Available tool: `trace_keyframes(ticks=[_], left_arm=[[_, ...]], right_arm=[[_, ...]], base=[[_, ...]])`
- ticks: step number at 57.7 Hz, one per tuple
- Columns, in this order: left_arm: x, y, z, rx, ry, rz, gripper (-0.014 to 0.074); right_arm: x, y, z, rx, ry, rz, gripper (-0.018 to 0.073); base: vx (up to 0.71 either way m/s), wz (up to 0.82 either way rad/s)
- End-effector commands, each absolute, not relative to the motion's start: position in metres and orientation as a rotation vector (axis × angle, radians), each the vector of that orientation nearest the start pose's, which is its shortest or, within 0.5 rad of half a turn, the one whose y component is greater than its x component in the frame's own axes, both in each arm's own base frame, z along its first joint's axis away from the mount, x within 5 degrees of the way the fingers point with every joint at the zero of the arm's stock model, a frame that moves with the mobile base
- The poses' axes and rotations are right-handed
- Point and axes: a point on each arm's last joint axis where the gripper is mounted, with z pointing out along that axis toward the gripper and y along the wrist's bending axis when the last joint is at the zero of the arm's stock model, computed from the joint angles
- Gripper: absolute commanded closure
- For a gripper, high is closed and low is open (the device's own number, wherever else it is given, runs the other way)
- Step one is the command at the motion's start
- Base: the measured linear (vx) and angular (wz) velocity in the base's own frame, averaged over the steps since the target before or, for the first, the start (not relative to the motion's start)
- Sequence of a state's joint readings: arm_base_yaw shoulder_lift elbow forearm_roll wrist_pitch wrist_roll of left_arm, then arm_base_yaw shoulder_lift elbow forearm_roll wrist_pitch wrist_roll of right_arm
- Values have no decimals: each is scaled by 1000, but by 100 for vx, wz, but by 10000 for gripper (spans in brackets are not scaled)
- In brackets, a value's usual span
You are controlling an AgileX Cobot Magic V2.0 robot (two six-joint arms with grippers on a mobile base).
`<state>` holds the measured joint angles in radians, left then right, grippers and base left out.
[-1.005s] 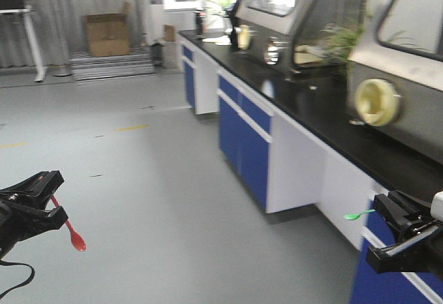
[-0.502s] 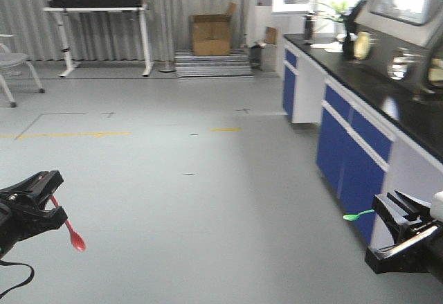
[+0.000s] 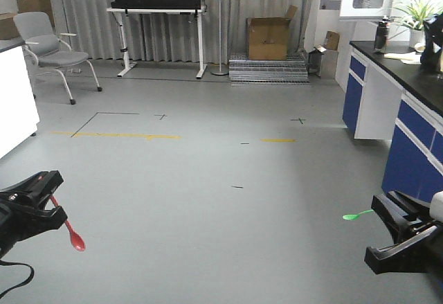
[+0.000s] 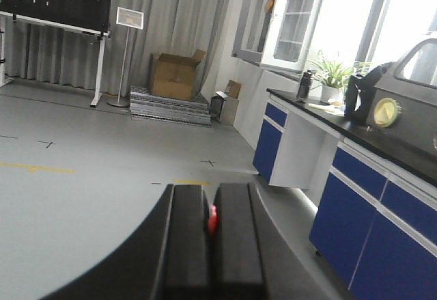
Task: Sort red and green spoons into left cabinet
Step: 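Drive away from the bench holding both spoons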
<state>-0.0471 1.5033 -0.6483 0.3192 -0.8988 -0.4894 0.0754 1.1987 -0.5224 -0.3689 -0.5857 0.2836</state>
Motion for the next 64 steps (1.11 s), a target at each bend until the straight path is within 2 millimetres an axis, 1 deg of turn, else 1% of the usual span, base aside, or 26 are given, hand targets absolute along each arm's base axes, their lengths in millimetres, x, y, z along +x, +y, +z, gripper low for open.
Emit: trace_keyframes(ticks=[1,30,64], left_arm=[[298,-37,283,31,1347,-480,603],[298,-37,283,31,1347,-480,603],[298,-37,283,31,1347,-480,603]], right_arm=[[240,37,295,-235,1474,213,568],[240,37,295,-235,1474,213,568],[240,37,295,-235,1475,213,568]], base=[[36,18],[39,12],[47,8]])
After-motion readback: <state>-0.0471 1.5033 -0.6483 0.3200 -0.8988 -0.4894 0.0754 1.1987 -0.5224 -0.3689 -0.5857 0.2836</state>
